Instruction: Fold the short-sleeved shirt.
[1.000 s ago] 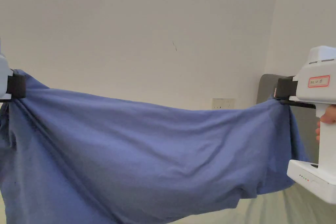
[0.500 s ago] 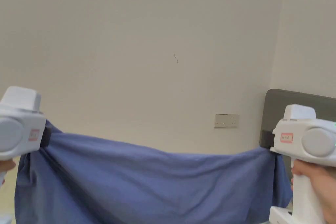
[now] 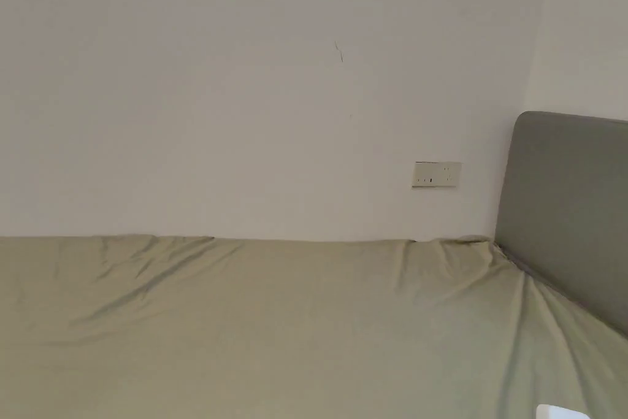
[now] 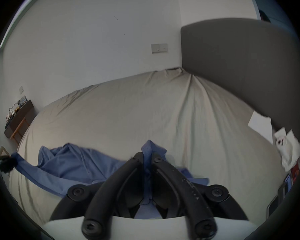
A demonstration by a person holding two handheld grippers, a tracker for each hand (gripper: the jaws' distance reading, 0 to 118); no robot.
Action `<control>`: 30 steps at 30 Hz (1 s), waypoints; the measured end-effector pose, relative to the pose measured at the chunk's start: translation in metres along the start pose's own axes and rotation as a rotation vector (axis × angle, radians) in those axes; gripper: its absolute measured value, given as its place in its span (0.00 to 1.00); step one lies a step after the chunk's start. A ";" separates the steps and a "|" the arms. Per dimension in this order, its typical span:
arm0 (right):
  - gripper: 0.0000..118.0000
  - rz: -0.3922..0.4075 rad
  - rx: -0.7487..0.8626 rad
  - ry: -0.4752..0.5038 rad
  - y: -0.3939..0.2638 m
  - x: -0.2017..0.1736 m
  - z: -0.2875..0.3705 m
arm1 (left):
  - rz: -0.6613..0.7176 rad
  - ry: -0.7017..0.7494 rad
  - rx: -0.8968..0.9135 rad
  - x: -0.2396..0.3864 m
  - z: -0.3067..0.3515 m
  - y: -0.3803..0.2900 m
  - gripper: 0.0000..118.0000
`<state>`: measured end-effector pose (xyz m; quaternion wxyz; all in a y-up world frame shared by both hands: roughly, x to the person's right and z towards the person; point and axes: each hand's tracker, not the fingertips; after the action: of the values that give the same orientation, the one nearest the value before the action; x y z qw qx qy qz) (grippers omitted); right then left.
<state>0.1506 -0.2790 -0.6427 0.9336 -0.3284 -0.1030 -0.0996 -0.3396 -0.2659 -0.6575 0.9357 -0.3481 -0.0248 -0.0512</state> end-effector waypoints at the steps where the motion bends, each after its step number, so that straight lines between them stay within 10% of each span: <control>1: 0.09 -0.008 -0.010 0.003 -0.008 0.004 0.004 | -0.005 0.001 -0.013 -0.001 0.003 -0.012 0.04; 30: 0.09 -0.021 -0.166 -0.027 -0.213 0.053 0.207 | 0.058 -0.050 -0.141 -0.026 0.167 -0.191 0.04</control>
<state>0.1214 -0.3172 -0.3448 0.9006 -0.4049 -0.1103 -0.1132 -0.3887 -0.2982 -0.4090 0.9091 -0.4148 -0.0345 -0.0172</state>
